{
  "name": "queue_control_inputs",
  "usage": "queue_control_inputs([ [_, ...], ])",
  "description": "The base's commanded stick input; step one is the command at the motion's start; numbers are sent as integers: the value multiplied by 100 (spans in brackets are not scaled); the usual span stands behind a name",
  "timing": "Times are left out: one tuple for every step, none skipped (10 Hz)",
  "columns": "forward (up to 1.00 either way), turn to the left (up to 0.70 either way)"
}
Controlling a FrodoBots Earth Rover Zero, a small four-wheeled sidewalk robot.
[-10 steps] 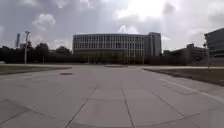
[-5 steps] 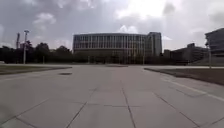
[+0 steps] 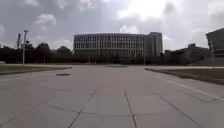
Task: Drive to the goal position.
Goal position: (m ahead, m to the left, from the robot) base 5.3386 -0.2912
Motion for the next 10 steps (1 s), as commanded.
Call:
queue_control_inputs([
  [50, -2],
  [50, -2],
  [50, -2],
  [50, -2],
  [50, -2],
  [50, -2],
  [50, -2],
  [50, -2],
  [50, -2],
  [50, -2],
])
